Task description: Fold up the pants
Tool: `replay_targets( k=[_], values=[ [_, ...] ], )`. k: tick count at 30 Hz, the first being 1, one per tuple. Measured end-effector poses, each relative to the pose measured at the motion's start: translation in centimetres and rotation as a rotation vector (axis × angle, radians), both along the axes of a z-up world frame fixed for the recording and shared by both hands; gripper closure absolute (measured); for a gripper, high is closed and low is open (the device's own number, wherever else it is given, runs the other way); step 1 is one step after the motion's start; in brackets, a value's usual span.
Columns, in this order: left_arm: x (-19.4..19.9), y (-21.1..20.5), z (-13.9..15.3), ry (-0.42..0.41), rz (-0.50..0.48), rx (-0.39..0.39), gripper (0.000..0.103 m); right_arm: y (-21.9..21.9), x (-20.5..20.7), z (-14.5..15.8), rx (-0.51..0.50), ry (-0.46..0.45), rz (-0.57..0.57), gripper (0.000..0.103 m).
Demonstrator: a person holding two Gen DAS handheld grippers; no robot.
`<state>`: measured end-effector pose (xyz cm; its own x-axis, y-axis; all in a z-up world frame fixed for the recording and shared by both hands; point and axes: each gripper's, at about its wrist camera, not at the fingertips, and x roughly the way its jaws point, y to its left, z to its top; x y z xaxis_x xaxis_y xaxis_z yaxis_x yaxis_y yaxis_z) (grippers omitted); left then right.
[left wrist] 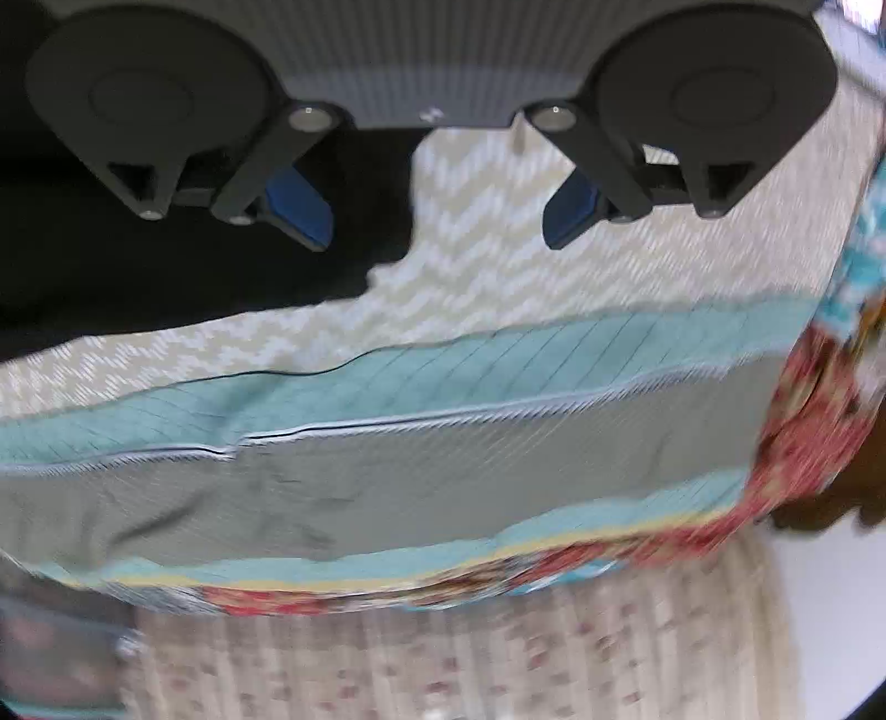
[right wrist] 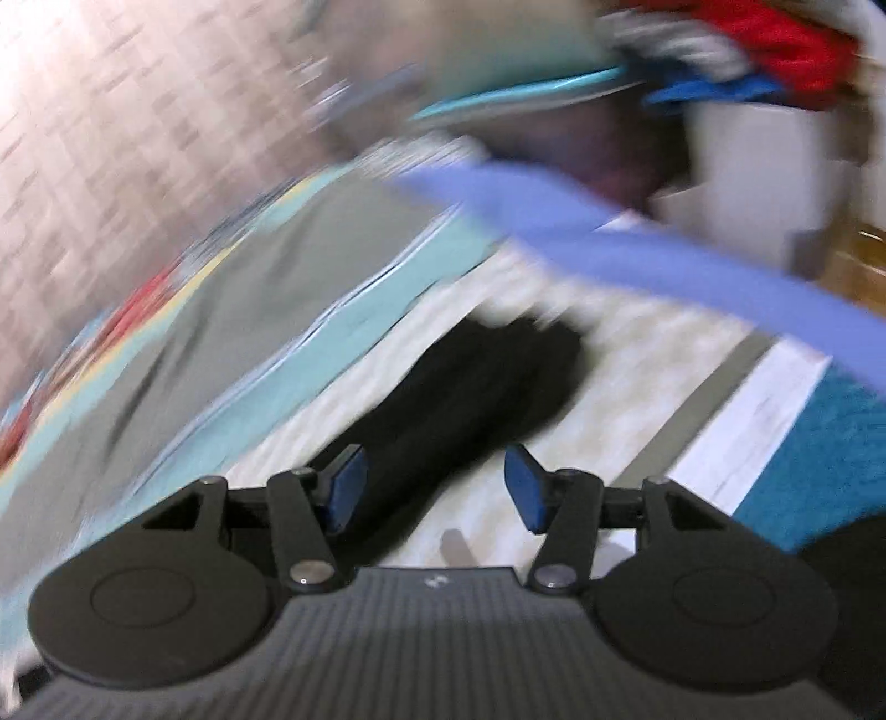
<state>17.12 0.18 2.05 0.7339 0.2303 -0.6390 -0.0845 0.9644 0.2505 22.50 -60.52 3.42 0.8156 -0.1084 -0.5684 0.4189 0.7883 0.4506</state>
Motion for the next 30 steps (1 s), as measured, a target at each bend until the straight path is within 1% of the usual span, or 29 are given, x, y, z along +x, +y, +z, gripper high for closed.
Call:
replay_targets(
  k=[2, 3, 7, 9, 10, 11, 12, 13, 14, 15, 16, 18, 20, 21, 22, 24, 25, 27, 28, 29, 30],
  values=[
    [1.7, -0.8, -1.0, 0.026, -0.032, 0.046, 0.017, -1.8, 2.4, -0.1, -0.048, 0.008, -0.05, 0.045],
    [2.5, -1.2, -1.6, 0.044, -0.041, 0.061, 0.018, -2.3, 3.6, -0.2, -0.076, 0.023, -0.049, 0.045],
    [4.6, -2.4, -3.7, 0.088, -0.079, 0.078, 0.023, -2.5, 9.1, -1.4, -0.172, 0.119, 0.085, 0.045],
    [5.0, -2.9, -4.6, 0.102, -0.094, 0.081, 0.025, -2.6, 10.6, -2.6, -0.219, 0.175, 0.148, 0.045],
    [5.2, -3.1, -5.1, 0.114, -0.101, 0.084, 0.032, -2.0, 11.1, -3.4, -0.251, 0.238, 0.167, 0.045],
    [5.3, -3.3, -5.6, 0.126, -0.106, 0.084, 0.043, -1.9, 11.5, -4.2, -0.273, 0.295, 0.172, 0.047],
    [5.3, -3.5, -5.9, 0.136, -0.113, 0.079, 0.051, -1.4, 11.5, -4.9, -0.29, 0.325, 0.185, 0.051],
    [5.2, -3.7, -6.0, 0.136, -0.121, 0.082, 0.07, -1.1, 11.1, -5.0, -0.327, 0.31, 0.213, 0.068],
    [5.1, -3.8, -6.0, 0.131, -0.117, 0.1, 0.087, -0.8, 10.5, -4.4, -0.349, 0.284, 0.222, 0.091],
    [5.0, -3.9, -5.8, 0.125, -0.11, 0.115, 0.088, -0.8, 9.8, -3.4, -0.353, 0.239, 0.209, 0.091],
    [4.8, -3.7, -5.3, 0.112, -0.1, 0.106, 0.089, -1.0, 8.9, -2.2, -0.349, 0.178, 0.186, 0.092],
    [4.5, -3.1, -4.4, 0.078, -0.069, 0.065, 0.09, -1.9, 7.7, 0.4, -0.318, 0.055, 0.137, 0.093],
    [4.4, -2.0, -3.4, 0.05, -0.032, 0.007, 0.09, -2.8, 7.9, 2.4, -0.284, -0.005, 0.092, 0.095],
    [4.5, -1.6, -3.1, 0.04, -0.011, -0.025, 0.09, -3.0, 8.5, 3.1, -0.275, -0.021, 0.071, 0.095],
    [4.8, -1.2, -3.0, 0.035, 0.01, -0.055, 0.09, -3.0, 9.6, 3.8, -0.279, -0.034, 0.044, 0.1],
    [5.3, -0.8, -3.1, 0.043, 0.046, -0.092, 0.09, -2.8, 11.5, 4.8, -0.305, -0.06, -0.022, 0.101],
    [5.7, -0.6, -3.5, 0.059, 0.068, -0.111, 0.09, -3.1, 12.6, 4.9, -0.287, -0.067, -0.06, 0.101],
    [6.4, -0.6, -4.6, 0.09, 0.107, -0.132, 0.089, -3.4, 15.0, 4.1, -0.239, -0.025, -0.113, 0.1],
    [6.6, -0.6, -5.1, 0.103, 0.122, -0.134, 0.085, -3.4, 15.9, 3.1, -0.222, 0.018, -0.127, 0.096],
    [6.7, -0.7, -5.3, 0.105, 0.128, -0.12, 0.083, -3.5, 16.2, 2.4, -0.199, 0.033, -0.12, 0.095],
    [6.5, -0.9, -5.2, 0.099, 0.123, -0.101, 0.082, -3.4, 16.1, 1.9, -0.16, 0.024, -0.088, 0.095]
  ],
)
